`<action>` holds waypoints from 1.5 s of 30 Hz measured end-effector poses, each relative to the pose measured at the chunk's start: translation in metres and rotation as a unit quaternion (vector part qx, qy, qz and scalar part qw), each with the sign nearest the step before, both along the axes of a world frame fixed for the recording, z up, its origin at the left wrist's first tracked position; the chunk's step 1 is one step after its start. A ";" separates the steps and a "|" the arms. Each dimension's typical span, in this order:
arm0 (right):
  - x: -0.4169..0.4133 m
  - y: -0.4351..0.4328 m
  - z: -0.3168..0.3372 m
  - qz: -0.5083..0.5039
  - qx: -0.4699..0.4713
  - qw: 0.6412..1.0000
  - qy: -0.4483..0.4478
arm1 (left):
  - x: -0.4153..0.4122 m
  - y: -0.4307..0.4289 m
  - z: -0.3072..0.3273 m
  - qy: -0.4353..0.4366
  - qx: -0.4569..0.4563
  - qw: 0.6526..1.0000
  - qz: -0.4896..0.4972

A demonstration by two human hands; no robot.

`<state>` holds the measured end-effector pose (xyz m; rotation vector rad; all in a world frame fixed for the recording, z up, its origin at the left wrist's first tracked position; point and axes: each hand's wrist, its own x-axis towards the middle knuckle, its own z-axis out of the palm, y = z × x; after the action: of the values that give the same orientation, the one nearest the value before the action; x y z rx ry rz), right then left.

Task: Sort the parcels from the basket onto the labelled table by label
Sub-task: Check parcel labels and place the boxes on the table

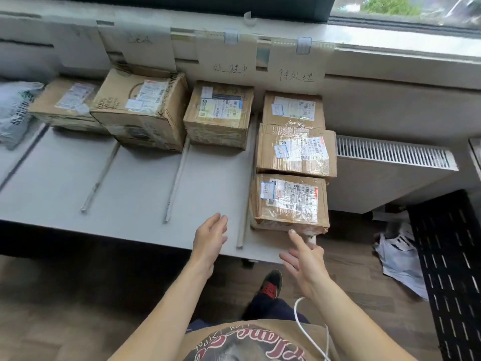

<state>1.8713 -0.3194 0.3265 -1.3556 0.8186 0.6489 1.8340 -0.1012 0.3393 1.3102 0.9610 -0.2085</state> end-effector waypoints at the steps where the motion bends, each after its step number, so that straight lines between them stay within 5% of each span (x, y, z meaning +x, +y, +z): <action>1: -0.009 0.012 0.003 0.000 -0.002 1.000 -0.002 | -0.011 0.012 -0.002 -0.007 -0.011 1.000 0.009; 8: -0.083 0.134 0.025 -0.020 0.049 0.998 -0.018 | -0.104 0.128 0.005 -0.044 -0.071 0.992 0.093; 17: -0.174 0.346 0.051 0.309 0.089 0.945 -0.055 | -0.238 0.289 0.019 -0.068 -0.063 0.958 0.270; 25: -0.200 0.508 0.048 0.433 0.106 0.894 -0.053 | -0.296 0.409 0.033 -0.084 -0.052 0.924 0.370; 37: -0.207 0.784 0.028 0.484 0.207 0.850 0.018 | -0.294 0.630 0.052 -0.037 0.039 0.935 0.350; 45: -0.188 0.895 0.042 0.512 0.205 0.834 0.000 | -0.273 0.747 0.047 -0.034 0.017 0.936 0.350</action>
<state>1.6838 0.5757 0.3689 -1.3145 -0.1522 1.5521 1.5609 0.6461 0.3867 0.9264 1.3124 0.4024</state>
